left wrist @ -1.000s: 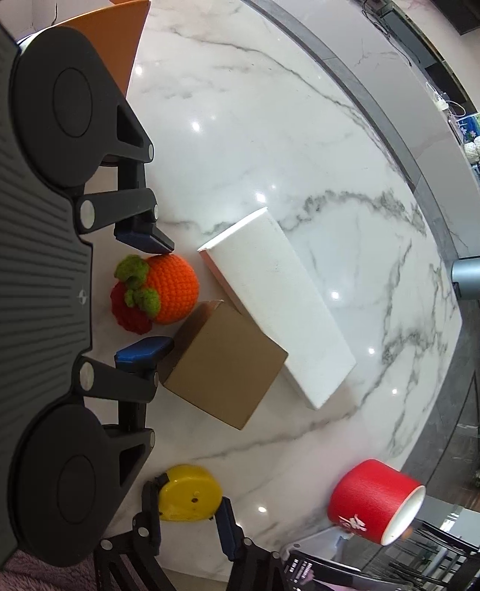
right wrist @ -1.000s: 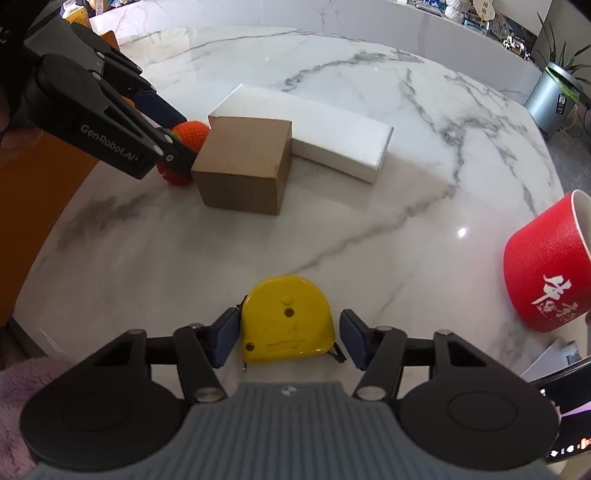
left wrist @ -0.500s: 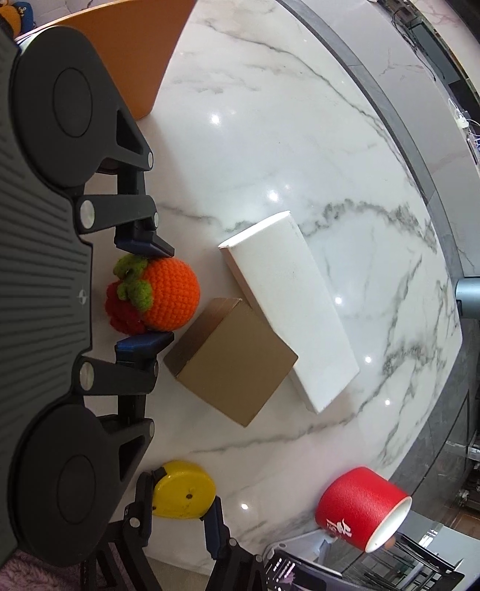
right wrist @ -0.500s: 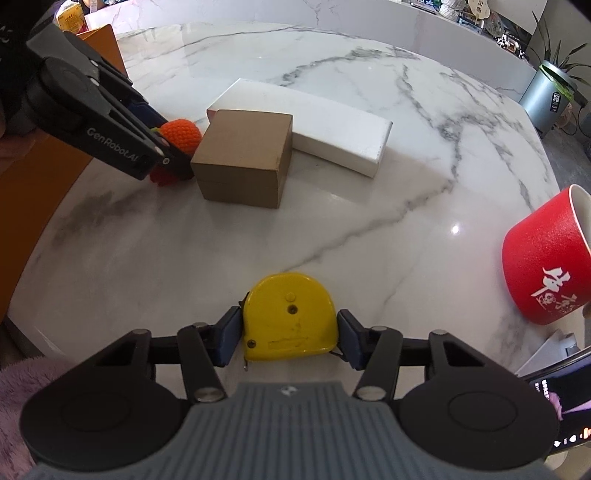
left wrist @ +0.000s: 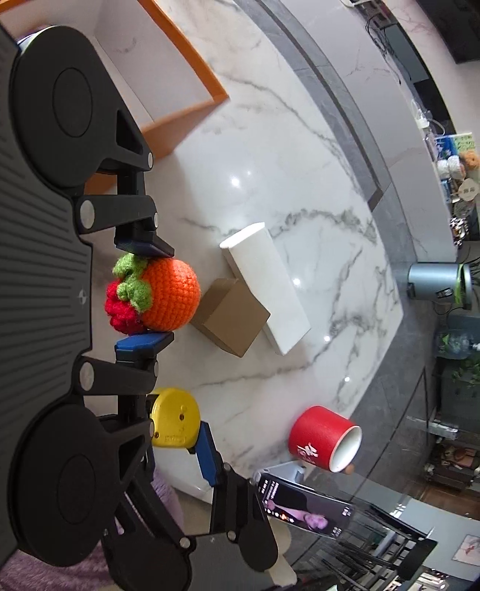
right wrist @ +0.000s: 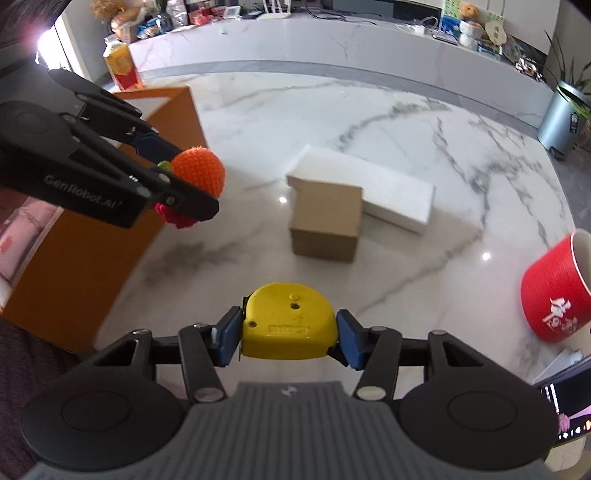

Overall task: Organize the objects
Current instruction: 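Carry the orange fruit over the box with the left tool while the right tool carries the tape measure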

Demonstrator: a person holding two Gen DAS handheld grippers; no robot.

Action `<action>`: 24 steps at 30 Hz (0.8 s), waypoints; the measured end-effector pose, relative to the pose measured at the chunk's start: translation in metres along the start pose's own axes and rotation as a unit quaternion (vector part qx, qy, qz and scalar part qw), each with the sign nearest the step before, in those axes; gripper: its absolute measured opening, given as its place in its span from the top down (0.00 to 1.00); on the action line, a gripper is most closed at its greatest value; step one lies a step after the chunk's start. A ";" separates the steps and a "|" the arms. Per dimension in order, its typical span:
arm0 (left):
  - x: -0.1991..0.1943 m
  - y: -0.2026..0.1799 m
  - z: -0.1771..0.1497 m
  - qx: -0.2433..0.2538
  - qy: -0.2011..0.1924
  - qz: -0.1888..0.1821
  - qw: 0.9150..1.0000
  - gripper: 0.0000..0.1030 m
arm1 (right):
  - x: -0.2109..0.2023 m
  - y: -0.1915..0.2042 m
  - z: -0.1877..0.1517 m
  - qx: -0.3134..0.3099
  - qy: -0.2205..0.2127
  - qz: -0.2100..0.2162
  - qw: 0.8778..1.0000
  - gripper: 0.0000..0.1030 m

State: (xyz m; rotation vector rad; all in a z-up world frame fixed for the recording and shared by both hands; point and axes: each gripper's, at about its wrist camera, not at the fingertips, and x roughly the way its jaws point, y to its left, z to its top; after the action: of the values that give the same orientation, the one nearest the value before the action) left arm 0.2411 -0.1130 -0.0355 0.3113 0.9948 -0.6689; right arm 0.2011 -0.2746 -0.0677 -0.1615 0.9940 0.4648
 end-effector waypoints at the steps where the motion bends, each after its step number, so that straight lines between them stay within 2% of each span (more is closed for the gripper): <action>1: -0.010 0.003 -0.004 -0.004 -0.004 -0.001 1.000 0.53 | -0.004 0.006 0.003 -0.005 -0.003 0.005 1.000 0.45; 9: -0.077 0.034 -0.045 -0.027 -0.021 0.024 0.999 0.53 | -0.039 0.072 0.035 -0.079 -0.038 0.066 0.994 0.45; 16: -0.104 0.067 -0.084 -0.050 -0.016 0.060 0.997 0.53 | -0.048 0.139 0.068 -0.156 -0.046 0.112 0.980 0.45; 20: -0.111 0.081 -0.103 -0.061 -0.012 0.064 0.996 0.53 | -0.037 0.177 0.079 -0.202 -0.031 0.123 0.971 0.45; 24: -0.106 0.088 -0.116 -0.050 -0.002 0.053 0.997 0.53 | -0.010 0.206 0.089 -0.265 0.017 0.126 0.956 0.45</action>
State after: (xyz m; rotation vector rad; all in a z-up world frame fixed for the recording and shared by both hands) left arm 0.1818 0.0552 -0.0104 0.2723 0.9978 -0.5205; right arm 0.1725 -0.0639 0.0054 -0.5302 0.9085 0.9630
